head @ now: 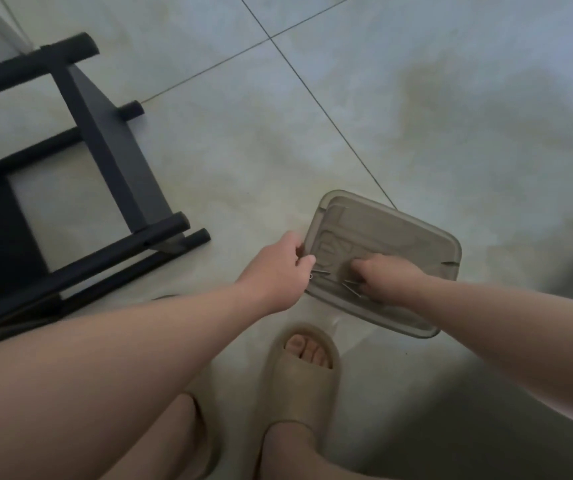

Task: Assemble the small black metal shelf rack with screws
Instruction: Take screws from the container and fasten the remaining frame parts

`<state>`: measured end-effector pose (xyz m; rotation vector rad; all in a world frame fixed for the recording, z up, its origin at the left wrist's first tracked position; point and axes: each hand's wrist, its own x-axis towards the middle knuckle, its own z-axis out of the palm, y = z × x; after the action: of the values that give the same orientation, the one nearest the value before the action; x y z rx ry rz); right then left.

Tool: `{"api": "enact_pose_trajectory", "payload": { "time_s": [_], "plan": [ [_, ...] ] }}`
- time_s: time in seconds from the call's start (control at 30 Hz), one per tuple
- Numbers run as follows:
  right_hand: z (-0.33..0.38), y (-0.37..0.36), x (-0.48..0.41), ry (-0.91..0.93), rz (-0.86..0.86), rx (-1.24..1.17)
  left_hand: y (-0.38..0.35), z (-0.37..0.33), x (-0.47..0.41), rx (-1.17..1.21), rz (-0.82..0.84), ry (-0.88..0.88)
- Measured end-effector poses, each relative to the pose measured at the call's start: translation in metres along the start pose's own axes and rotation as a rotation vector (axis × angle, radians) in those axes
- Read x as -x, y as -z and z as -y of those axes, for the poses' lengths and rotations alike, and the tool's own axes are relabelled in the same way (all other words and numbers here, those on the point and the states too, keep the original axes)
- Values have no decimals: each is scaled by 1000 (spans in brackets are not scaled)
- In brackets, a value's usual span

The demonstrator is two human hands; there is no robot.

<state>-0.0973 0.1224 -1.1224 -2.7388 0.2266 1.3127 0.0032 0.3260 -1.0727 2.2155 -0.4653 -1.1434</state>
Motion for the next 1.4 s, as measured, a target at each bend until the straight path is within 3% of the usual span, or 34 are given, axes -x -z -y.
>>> {"api": "enact_pose_trajectory", "payload": {
  "time_s": [0.17, 0.3, 0.53, 0.73, 0.87, 1.13, 1.4],
  "plan": [
    [5, 0, -2, -9, -7, 24, 3, -1, 1, 23, 37, 28],
    [9, 22, 13, -77, -62, -138, 20, -6, 6, -34, 81, 84],
    [39, 99, 65, 20, -250, -166, 105, -25, 46, -280, -22, 53],
    [116, 184, 136, 80, -468, -144, 182, -30, 131, -258, -254, 32],
    [167, 211, 182, 164, -558, -178, 200, -20, 192, -229, -296, 16],
    [227, 226, 237, 237, -601, -303, 223, 3, 265, -224, -290, 30],
    [247, 228, 206, 247, -481, -526, 239, 34, 245, -148, -231, 117]
  ]
}}
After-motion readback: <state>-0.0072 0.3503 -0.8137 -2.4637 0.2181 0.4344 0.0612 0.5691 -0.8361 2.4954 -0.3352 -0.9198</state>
